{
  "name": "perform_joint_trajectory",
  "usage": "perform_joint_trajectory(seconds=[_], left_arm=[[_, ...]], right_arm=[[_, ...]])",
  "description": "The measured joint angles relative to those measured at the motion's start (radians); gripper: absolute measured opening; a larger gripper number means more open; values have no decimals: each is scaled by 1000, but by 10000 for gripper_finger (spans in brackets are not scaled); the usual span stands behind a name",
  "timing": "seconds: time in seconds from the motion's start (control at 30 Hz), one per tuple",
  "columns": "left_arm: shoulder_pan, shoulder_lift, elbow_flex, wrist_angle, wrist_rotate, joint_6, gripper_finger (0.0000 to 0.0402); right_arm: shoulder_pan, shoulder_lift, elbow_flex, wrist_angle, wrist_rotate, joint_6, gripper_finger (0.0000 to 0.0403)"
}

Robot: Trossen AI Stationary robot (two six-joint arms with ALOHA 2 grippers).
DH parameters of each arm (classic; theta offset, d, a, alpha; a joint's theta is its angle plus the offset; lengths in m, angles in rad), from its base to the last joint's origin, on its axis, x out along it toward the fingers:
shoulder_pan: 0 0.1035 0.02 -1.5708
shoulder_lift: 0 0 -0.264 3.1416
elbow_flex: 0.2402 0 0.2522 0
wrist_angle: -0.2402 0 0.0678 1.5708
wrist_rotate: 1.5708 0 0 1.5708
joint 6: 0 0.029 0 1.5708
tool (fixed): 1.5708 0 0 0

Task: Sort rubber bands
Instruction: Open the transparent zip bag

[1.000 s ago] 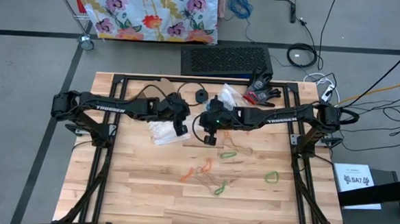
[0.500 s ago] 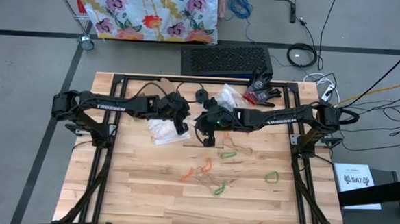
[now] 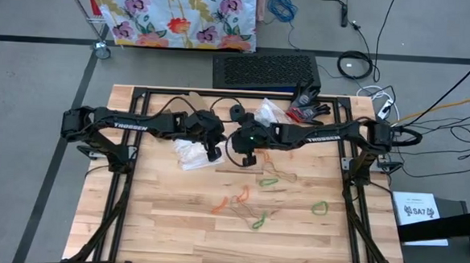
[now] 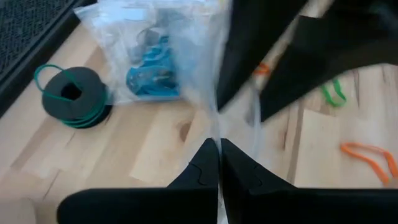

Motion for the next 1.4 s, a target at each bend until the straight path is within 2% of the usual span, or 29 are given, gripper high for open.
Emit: perform_joint_trajectory(seconds=[0.27, 0.33, 0.5, 0.57, 0.67, 0.73, 0.87, 0.93, 1.13, 1.4], left_arm=[[0, 0, 2, 83, 29, -1, 5], [0, 0, 2, 72, -17, -5, 8], [1, 0, 2, -8, -218, -34, 10], [3, 0, 3, -18, -243, -53, 10], [6, -3, 5, -16, -259, -54, 11], [6, -3, 5, -19, -260, -54, 11], [12, -2, 3, -40, -159, -52, 11], [12, -2, 2, -54, -120, -52, 12], [11, -2, 2, -124, -68, -46, 12], [11, -2, 2, -151, -198, -78, 12]], right_arm=[[10, 71, 1, -37, -22, 12, 84], [16, 78, 1, -42, -92, 61, 74], [27, 47, 3, -3, -334, 181, 49], [28, 25, 3, 27, -379, 203, 42], [26, 5, 2, 48, -390, 240, 37], [20, -5, 2, 38, -363, 240, 37], [16, -12, 0, -29, -112, 237, 40], [14, -12, -1, -30, -42, 218, 43], [14, -13, 11, -27, -6, 173, 49], [13, -13, 82, -9, -3, 157, 50]])
